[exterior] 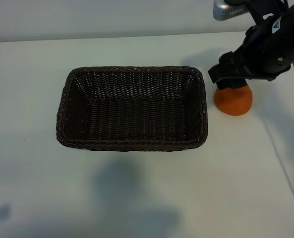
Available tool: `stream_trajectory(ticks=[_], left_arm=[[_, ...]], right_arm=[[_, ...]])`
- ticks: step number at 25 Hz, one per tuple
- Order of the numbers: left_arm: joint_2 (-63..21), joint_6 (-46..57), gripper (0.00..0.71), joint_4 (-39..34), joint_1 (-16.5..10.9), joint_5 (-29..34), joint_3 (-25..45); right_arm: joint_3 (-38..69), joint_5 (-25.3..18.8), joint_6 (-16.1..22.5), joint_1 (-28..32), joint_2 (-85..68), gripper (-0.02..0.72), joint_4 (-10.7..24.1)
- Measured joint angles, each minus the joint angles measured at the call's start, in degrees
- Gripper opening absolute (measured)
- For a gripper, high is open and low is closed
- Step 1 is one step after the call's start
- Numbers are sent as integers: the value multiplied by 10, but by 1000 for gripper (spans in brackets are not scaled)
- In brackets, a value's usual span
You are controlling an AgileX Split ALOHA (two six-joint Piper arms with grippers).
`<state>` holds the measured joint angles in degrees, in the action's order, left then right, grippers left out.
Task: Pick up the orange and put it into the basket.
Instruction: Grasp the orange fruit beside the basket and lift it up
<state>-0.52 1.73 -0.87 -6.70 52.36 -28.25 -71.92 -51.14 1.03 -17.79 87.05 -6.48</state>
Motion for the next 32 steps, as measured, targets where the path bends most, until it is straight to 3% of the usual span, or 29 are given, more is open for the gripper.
stream_trajectory(ticks=[8, 14, 32], left_arm=[[0, 1, 592, 0, 0, 2, 0], [0, -2, 592, -1, 0, 54, -10], [0, -14, 592, 5, 0, 95, -3]], right_arm=[[-1, 37, 29, 0, 41, 572, 59], [-17, 43, 54, 4, 68, 576, 82], [-18, 102, 84, 33, 144, 585, 104]])
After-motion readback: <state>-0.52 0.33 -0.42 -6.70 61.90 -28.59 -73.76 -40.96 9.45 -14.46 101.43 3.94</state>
